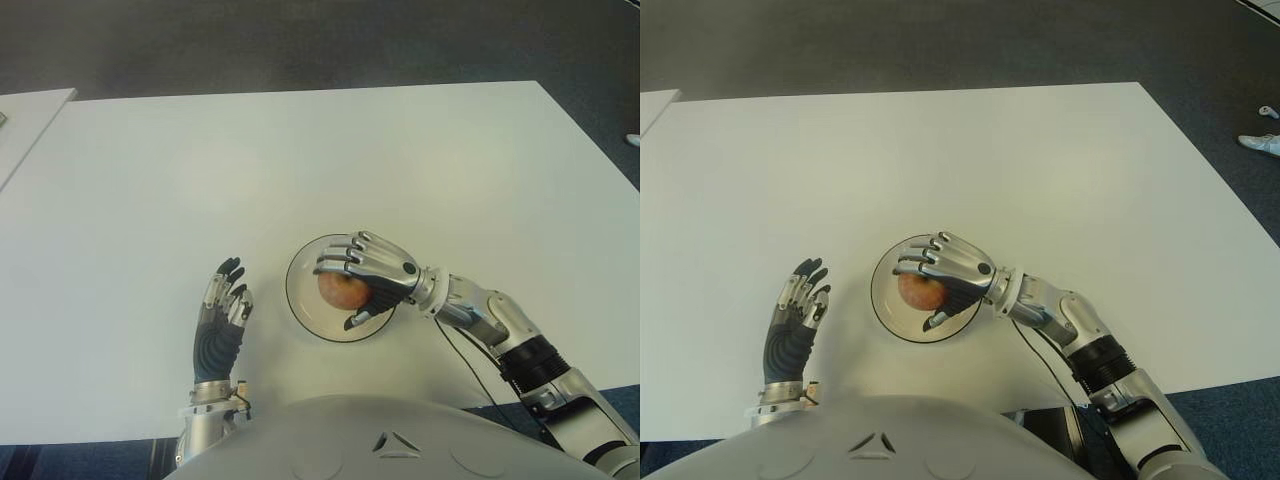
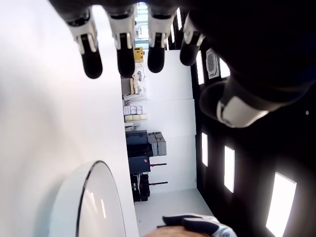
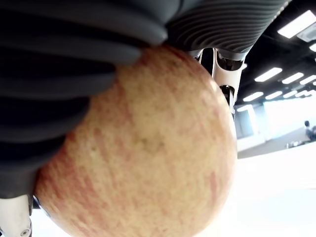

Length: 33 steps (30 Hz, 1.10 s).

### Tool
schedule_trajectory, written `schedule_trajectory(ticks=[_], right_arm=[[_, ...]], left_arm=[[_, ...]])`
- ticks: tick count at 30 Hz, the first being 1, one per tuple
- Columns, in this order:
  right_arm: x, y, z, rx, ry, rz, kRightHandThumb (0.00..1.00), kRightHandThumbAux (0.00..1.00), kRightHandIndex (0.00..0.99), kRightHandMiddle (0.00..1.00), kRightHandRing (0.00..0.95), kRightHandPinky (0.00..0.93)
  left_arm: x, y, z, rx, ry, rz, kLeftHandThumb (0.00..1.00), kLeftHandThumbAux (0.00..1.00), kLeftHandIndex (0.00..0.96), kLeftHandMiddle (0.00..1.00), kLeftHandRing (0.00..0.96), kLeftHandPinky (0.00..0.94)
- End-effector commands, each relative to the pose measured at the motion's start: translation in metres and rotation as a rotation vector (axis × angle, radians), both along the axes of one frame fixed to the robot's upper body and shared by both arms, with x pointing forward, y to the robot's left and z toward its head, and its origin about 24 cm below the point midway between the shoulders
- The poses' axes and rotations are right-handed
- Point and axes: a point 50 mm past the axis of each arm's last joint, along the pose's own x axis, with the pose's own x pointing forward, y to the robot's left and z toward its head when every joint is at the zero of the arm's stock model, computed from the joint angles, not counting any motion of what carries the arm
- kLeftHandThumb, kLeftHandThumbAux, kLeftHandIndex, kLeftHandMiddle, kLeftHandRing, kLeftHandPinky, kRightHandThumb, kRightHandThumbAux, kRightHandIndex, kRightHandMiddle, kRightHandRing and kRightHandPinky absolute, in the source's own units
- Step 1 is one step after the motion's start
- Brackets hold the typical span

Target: Put the apples into the plate.

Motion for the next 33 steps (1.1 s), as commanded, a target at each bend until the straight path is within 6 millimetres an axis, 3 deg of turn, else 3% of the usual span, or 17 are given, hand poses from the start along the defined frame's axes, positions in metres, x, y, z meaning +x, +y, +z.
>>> schedule_trajectory(ticks=[1,12,33], right_arm=[[0.004,0.000,0.000,0.002,-0.011,0.004,0.646,0.725,0.846,0.897,0.892,0.898],[0.010,0.001,-0.006,-0.025,-0.013,0.007,0.611,0.742,0.853,0.904,0.896,0.892],[0.021,0.011,-0.048,-0.184,-0.059,-0.015,0.610,0.720,0.832,0.897,0.898,0.892]], left_arm=[[-0.002,0.000,0.000,0.003,0.006,-0.002,0.131,0.513,0.107,0.109,0.125,0.161],[-0.003,-0.001,0.002,-0.004,0.010,0.011,0.131,0.512,0.106,0.114,0.133,0.177],[-0.005,-0.007,0.005,-0.018,-0.005,-0.001,0.135,0.528,0.103,0.117,0.139,0.181]])
